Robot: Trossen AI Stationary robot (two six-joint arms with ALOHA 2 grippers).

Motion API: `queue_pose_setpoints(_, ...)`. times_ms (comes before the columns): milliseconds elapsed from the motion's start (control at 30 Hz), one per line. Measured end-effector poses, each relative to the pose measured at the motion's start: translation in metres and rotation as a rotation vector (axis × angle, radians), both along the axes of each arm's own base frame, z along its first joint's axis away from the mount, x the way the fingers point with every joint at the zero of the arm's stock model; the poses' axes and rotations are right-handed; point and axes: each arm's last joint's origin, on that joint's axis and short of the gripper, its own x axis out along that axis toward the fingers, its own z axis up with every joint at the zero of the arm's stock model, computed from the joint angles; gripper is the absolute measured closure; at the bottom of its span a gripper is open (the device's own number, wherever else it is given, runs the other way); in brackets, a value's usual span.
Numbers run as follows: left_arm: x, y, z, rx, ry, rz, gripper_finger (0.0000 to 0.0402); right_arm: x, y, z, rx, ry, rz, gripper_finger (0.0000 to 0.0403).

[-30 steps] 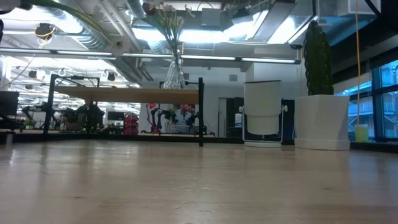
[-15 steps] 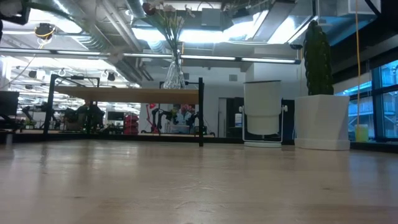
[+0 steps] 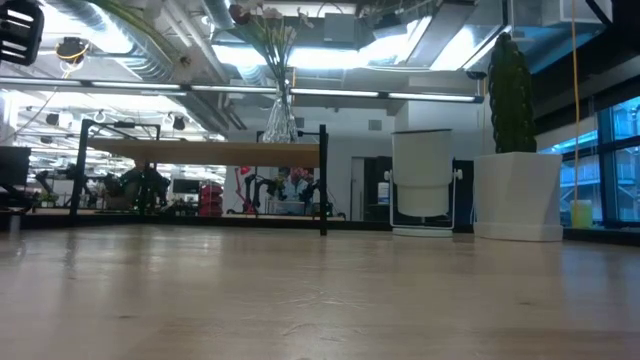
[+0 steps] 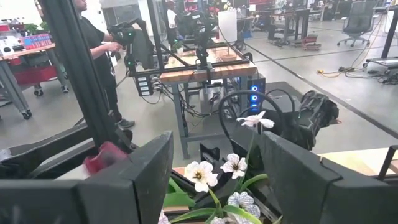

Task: Pick and place flowers into a vace then onto a shelf
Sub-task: Put the red flower into the transparent vase, then put the transparent vase with flowers on the shelf

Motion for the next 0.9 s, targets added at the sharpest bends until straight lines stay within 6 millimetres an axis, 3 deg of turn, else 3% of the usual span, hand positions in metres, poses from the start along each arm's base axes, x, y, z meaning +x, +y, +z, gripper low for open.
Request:
queue_pose_setpoints(400, 0.0003, -0.0003, -0.0005, -0.035, 0.062, 0.002, 0.0377, -0.0004, -0.0001, 0.0008, 0.001, -0.001, 0.000, 0.0160)
queue_pose_setpoints(900, 0.0009, 0.0005, 0.0037, -0.103, 0.083, 0.032, 0.0318, -0.0004, -0.0001, 0.0008, 0.005, -0.002, 0.000, 0.0160)
